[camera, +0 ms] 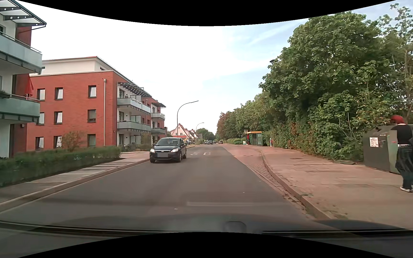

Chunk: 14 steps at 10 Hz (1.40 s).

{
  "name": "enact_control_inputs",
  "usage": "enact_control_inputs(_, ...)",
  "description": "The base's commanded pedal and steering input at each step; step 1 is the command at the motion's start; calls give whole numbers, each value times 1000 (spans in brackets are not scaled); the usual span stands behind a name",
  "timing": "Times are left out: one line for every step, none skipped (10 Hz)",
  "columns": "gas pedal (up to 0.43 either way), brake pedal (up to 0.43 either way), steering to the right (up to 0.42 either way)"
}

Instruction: Follow the waypoints while adhering to traffic rules and regulations

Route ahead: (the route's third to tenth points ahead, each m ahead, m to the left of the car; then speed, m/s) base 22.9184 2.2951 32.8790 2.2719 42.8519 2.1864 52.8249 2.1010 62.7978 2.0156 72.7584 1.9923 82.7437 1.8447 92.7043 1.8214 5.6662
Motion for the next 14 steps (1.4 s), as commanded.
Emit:
enact_control_inputs(177,0,7)
enact_control_inputs(177,0,8)
enact_control_inputs(177,0,4)
enact_control_inputs(177,0,0)
enact_control_inputs(177,0,1)
enact_control_inputs(177,0,0)
enact_control_inputs(177,0,1)
enact_control_inputs(177,0,1)
enact_control_inputs(177,0,1)
enact_control_inputs(177,0,-2)
enact_control_inputs(177,0,-3)
enact_control_inputs(177,0,-4)
enact_control_inputs(177,0,-5)
enact_control_inputs(177,0,-5)
